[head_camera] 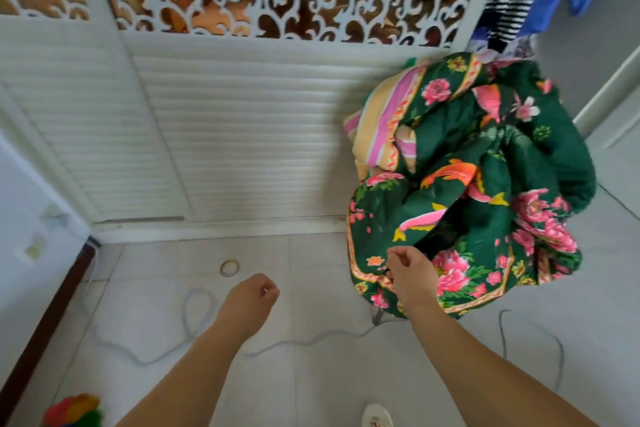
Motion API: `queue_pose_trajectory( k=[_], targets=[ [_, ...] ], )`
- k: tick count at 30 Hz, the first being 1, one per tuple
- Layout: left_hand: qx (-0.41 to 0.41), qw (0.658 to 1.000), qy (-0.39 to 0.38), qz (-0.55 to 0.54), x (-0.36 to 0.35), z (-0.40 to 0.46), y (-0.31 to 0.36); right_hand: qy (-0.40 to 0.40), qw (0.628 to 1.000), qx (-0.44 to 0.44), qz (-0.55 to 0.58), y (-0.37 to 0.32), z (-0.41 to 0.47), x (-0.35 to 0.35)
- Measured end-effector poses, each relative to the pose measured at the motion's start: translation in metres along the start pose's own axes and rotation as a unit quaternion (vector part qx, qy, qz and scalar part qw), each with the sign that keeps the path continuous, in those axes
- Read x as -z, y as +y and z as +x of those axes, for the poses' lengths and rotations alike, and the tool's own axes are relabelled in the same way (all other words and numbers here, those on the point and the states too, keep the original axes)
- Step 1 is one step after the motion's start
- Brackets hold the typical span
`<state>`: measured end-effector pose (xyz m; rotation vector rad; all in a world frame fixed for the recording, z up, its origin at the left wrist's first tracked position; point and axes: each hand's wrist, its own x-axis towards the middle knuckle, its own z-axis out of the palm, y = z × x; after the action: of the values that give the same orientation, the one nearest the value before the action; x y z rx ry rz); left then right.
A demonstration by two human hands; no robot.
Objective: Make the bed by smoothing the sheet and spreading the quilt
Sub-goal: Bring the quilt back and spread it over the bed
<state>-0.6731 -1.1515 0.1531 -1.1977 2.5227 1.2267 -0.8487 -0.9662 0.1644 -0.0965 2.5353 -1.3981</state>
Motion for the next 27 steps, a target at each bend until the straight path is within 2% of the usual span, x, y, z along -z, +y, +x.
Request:
queue_pose_trajectory(
  k=[7, 10, 13, 21, 24, 27],
  targets=[
    [-0.078, 0.995, -0.044, 0.041, -0.107, 0.066, 0.178, 0.007, 0.998, 0.024, -0.049, 0.030, 0.117, 0.119],
    [-0.111, 0.990, -0.061, 0.052, -0.146, 0.087, 0.234, 0.014, 0.996, 0.017, -0.085, 0.046, 0.149, 0.164],
    [-0.149, 0.980, -0.066, 0.116, -0.184, 0.111, 0.289, 0.004, 0.993, -0.009, -0.114, 0.073, 0.180, 0.207],
    [-0.073, 0.976, 0.022, 0.203, -0.234, 0.163, 0.365, -0.020, 0.987, 0.023, -0.156, 0.082, 0.235, 0.255],
    [-0.044, 0.986, 0.021, 0.157, -0.251, 0.184, 0.386, -0.026, 0.981, 0.049, -0.185, 0.072, 0.270, 0.266],
    [-0.025, 0.993, 0.052, 0.107, -0.279, 0.207, 0.396, -0.070, 0.964, 0.089, -0.240, 0.057, 0.323, 0.269]
  ],
)
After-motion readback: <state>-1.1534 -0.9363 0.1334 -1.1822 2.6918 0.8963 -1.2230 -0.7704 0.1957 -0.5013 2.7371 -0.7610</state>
